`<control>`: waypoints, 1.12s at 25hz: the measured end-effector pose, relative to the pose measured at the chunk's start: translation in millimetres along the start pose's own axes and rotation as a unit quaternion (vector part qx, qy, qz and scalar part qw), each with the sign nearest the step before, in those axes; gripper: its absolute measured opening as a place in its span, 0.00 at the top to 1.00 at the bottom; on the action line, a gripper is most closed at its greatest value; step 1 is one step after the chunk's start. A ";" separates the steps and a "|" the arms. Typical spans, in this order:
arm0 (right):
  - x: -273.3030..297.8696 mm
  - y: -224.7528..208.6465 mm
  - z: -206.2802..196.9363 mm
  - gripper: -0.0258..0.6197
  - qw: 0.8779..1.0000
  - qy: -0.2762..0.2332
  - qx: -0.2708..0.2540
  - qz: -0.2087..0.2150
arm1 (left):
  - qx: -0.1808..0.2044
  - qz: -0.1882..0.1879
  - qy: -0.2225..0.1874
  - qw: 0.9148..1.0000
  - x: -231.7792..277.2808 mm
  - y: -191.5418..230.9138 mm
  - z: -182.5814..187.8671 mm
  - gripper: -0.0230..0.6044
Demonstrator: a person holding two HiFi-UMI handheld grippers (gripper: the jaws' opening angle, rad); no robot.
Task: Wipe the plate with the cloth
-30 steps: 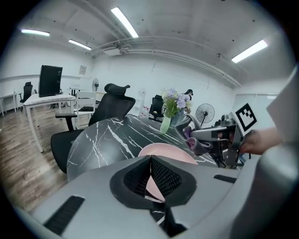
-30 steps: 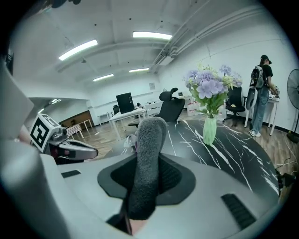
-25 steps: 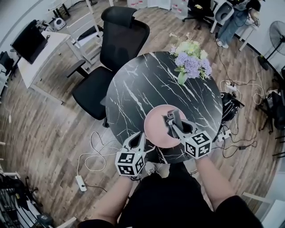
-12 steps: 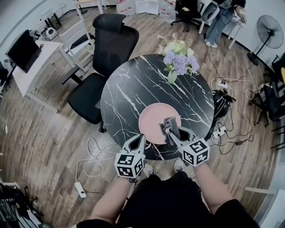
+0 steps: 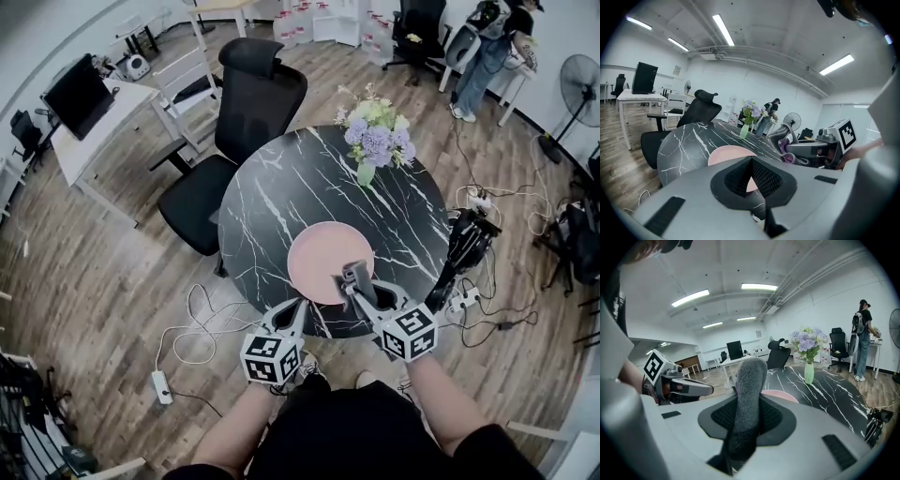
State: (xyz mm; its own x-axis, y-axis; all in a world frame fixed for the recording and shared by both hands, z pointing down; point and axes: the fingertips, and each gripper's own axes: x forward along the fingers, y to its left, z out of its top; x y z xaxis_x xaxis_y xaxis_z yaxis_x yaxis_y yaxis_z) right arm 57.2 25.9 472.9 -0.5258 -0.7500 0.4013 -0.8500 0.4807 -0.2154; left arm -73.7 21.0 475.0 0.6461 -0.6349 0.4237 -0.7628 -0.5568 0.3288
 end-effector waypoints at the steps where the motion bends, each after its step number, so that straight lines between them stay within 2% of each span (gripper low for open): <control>1: -5.6 0.1 -1.6 0.79 1.000 0.000 -0.004 0.008 | -0.004 0.006 -0.003 1.000 -2.0 -6.0 -2.8 0.93; 11: -66.5 4.0 -34.9 0.79 0.996 0.015 -0.034 0.076 | -0.055 0.069 -0.037 0.995 -25.4 -76.9 -47.1 0.93; 19: -104.7 20.8 -46.4 0.79 0.991 0.009 -0.060 0.117 | -0.057 0.094 -0.060 0.992 -57.2 -126.2 -71.5 0.93; 28: -123.9 37.4 -56.3 0.79 0.991 0.000 -0.048 0.126 | -0.048 0.100 -0.048 0.993 -80.5 -147.0 -85.9 0.93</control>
State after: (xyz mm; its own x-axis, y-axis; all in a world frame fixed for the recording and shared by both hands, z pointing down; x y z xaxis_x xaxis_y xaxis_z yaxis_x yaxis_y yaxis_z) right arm 92.3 162.4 465.2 -0.7213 -0.6004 0.3453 -0.6845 0.6940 -0.2231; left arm -15.9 200.0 465.1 0.4768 -0.7787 0.4078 -0.8725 -0.3627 0.3274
